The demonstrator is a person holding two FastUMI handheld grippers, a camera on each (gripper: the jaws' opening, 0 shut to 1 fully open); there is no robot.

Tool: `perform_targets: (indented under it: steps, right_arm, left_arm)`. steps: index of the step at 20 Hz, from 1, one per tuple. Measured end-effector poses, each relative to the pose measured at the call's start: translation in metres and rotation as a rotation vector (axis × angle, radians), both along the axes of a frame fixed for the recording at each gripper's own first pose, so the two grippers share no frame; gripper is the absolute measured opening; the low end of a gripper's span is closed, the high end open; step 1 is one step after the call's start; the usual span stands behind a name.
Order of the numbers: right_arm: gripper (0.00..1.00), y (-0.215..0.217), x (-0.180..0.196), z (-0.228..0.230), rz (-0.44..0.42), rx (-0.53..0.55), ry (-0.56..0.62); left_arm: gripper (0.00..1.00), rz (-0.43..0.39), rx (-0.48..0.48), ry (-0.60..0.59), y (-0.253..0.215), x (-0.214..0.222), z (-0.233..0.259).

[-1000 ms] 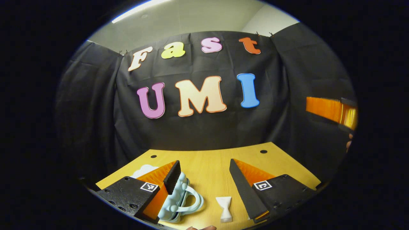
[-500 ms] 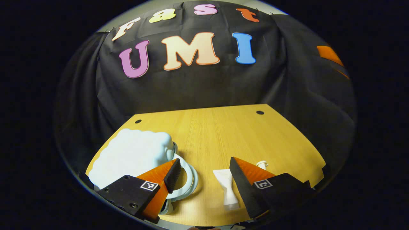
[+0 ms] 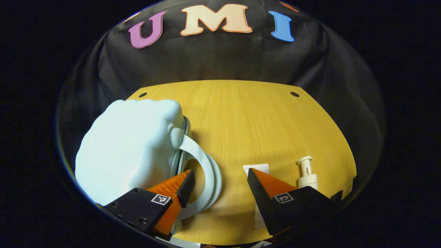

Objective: First open the suitcase, pack the skin care products into it, and then close the suitcase.

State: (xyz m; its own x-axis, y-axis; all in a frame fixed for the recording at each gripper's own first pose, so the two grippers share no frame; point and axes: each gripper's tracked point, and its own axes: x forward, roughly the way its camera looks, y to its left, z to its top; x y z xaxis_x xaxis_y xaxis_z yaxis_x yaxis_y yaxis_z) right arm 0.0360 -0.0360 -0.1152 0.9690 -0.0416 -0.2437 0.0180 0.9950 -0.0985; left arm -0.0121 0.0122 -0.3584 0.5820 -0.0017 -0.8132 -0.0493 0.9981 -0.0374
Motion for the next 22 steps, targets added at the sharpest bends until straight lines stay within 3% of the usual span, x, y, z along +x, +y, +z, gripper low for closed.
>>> perform_targets:
  steps: [3, 5, 6, 7, 13, 22]
  right_arm:
    - [1.0, -0.001, 0.001, 0.0, -0.005, -0.016, -0.002]
    - [1.0, -0.002, 0.001, -0.001, -0.009, -0.015, -0.004]
    - [1.0, -0.004, 0.001, 0.0, -0.013, -0.012, -0.007]
    - [1.0, -0.005, 0.001, 0.0, -0.014, -0.01, -0.01]
    - [0.99, -0.003, 0.001, -0.003, -0.011, 0.018, -0.012]
    - [1.0, 0.012, 0.002, -0.007, 0.023, 0.052, -0.021]
  left_arm:
    - [0.73, -0.012, -0.013, 0.027, -0.002, 0.0, -0.004]
    - [0.46, 0.008, 0.024, 0.062, 0.009, -0.003, -0.007]
    - [0.2, 0.017, 0.019, 0.081, 0.012, -0.003, -0.007]
    - [0.12, 0.01, 0.004, 0.087, 0.011, -0.003, -0.005]
    - [0.0, 0.001, -0.065, 0.126, 0.008, -0.003, 0.004]
    - [0.0, -0.024, -0.116, -0.004, 0.032, 0.021, 0.092]
